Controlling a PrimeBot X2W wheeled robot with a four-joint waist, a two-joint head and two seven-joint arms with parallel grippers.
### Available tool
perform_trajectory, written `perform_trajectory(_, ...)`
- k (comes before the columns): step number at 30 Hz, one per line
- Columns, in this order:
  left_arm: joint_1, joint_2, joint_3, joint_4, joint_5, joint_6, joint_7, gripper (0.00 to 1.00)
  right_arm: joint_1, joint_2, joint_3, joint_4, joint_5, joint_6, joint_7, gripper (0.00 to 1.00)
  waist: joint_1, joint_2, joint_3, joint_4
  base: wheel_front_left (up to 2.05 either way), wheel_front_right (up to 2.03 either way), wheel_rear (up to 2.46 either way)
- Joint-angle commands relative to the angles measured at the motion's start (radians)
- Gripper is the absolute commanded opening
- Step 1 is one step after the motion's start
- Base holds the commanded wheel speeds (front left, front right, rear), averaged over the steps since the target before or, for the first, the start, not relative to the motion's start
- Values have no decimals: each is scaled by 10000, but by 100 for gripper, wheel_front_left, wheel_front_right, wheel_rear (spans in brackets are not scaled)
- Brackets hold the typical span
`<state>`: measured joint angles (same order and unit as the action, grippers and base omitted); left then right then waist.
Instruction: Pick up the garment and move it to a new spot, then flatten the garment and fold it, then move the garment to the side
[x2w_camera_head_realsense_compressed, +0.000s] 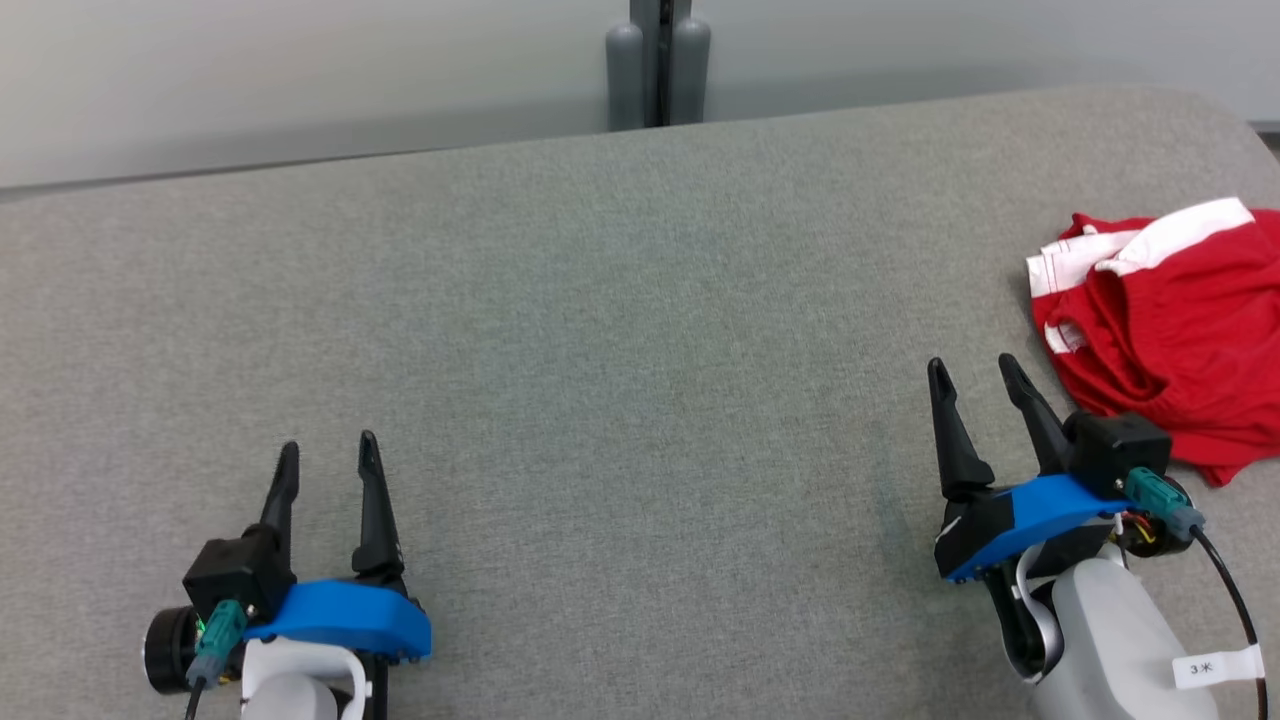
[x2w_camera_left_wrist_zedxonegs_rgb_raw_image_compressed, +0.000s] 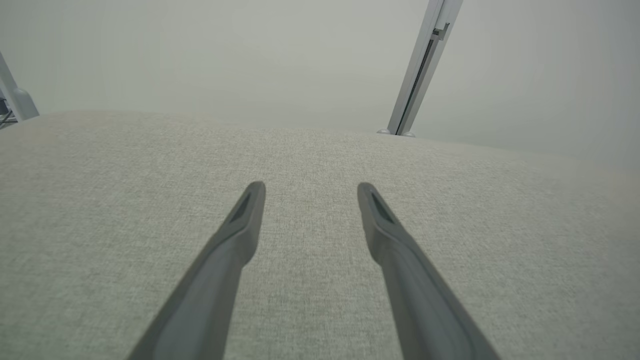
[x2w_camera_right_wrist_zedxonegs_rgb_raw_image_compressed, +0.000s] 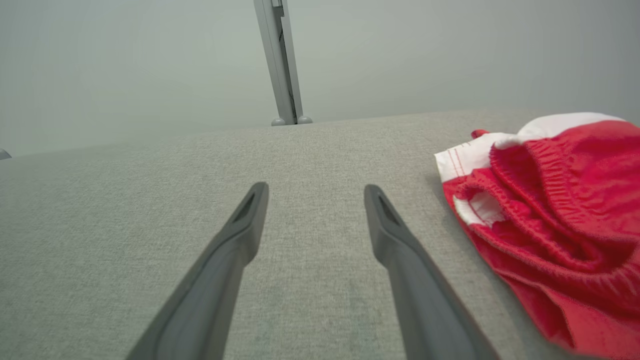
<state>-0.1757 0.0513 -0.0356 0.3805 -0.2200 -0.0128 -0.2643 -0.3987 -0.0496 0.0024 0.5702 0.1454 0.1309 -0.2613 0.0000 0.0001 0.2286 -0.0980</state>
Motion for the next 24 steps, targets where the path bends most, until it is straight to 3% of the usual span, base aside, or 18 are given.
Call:
perform_trajectory(1,163,-9,11,-36,-7,-33,5,100,214,-27,5,-27,67,-3,-44,100,0,-1,-162,20,0,0,0)
perform_trajectory(24,1864,-5,225,5,-235,31,3,100,1701,-24,422,279,377,-3,-45,100,0,-1,-2149,408,0,0,0)
